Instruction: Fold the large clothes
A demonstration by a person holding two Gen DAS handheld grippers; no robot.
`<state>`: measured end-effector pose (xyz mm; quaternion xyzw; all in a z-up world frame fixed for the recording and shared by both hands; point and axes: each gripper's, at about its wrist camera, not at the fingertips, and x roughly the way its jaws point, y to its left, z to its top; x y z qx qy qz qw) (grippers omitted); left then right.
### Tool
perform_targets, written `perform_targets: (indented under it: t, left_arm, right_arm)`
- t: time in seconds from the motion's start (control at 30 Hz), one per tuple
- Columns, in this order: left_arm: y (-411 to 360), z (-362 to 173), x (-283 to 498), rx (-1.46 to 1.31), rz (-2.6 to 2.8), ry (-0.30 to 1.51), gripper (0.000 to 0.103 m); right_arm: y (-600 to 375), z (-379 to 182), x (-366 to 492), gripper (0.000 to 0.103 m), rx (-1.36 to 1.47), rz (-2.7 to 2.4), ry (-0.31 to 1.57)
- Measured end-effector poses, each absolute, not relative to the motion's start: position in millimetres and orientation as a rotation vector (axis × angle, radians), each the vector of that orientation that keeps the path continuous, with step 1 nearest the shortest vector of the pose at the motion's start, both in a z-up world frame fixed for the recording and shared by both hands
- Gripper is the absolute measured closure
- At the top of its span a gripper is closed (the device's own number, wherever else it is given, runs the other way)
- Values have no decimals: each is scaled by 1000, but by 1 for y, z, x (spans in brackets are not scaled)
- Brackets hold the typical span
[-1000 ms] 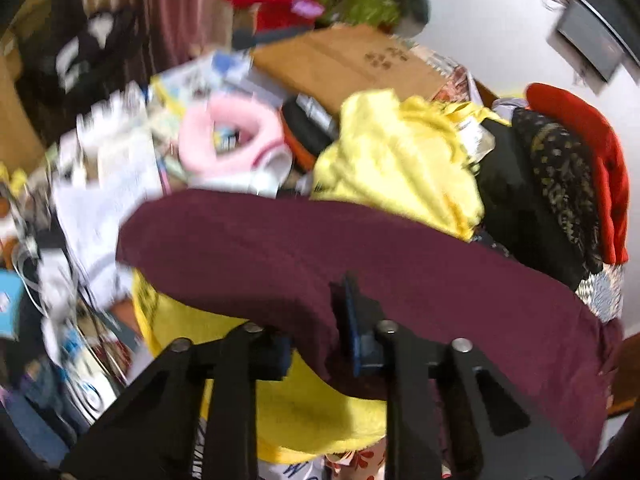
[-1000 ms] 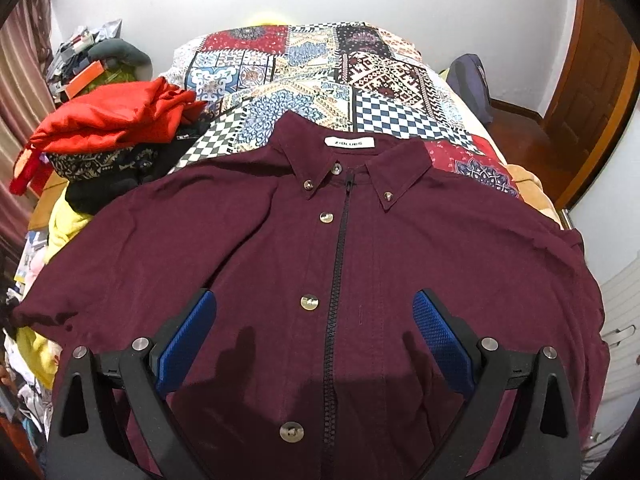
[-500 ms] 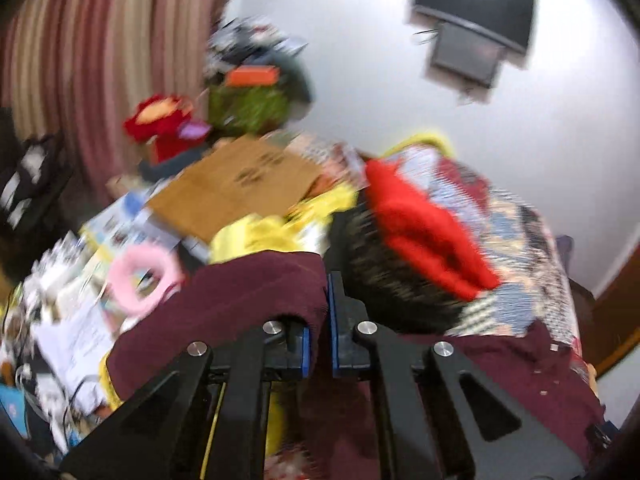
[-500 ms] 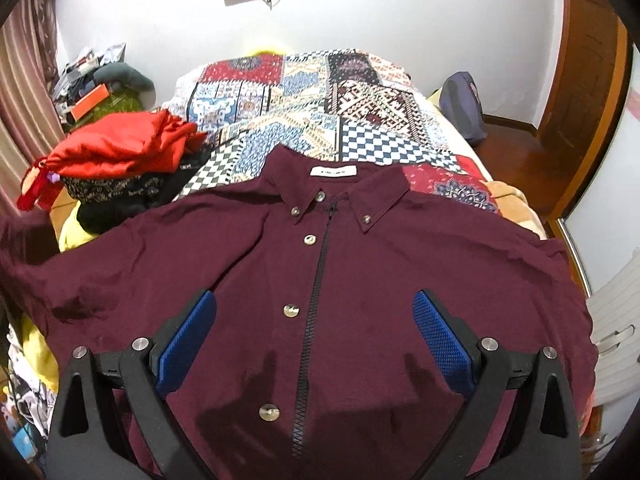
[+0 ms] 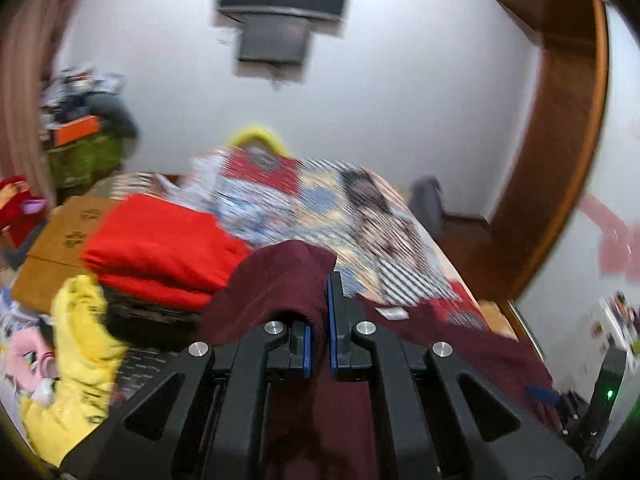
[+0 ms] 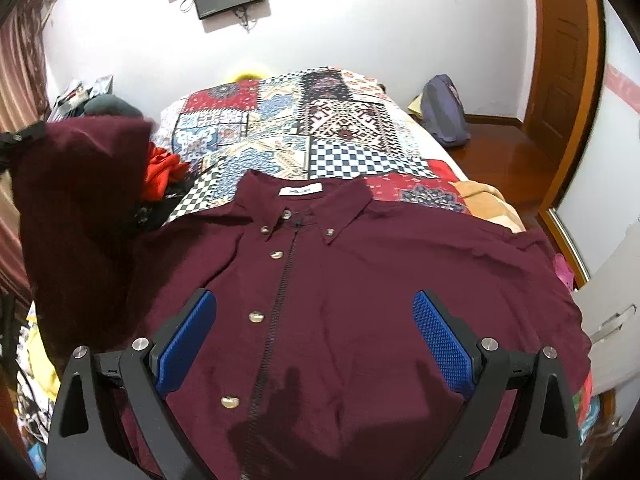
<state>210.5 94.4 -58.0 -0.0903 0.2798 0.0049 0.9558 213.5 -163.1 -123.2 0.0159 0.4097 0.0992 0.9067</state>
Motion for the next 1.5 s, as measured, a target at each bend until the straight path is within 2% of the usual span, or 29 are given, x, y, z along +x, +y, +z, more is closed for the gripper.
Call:
perform_targets:
  t: [0.23,0.5,0.6,0.67,0.83,1.0,1.07,1.27,1.5]
  left_arm:
    - [21,-122,247,-129,-104,782,98]
    - [-18,-188,251,-126,-152,949,97]
    - [-27,-204,252,-125,-175,1013,90]
    - [-27,-211,252,-145,-206,1071,75]
    - [-19,-198,241,-157,-260,1073,61]
    - [13,-155,216,-185,-294,991,52]
    - [32,-137,206,-180,-255,933,39]
    - [106,-105,177,-173,-67,818,37]
    - [188,-130,154,-208,142,862,37]
  right_arm:
    - [-195,-131,214,5,93,171,861]
    - [-219,-137,212,5,85,122,886]
    - [-222,-137,212,5,65,110,897]
    - [-223,-137,213,5,55,105,903]
    - [-216,-131,213,5,32,111,888]
    - [-191,-119,215,5,-13,165,853]
    - [-176,-111,216,5,-45,206,828]
    - [-125,-95,221,5,-148,337,762]
    - [-47,-113,231,5,-283,531,798]
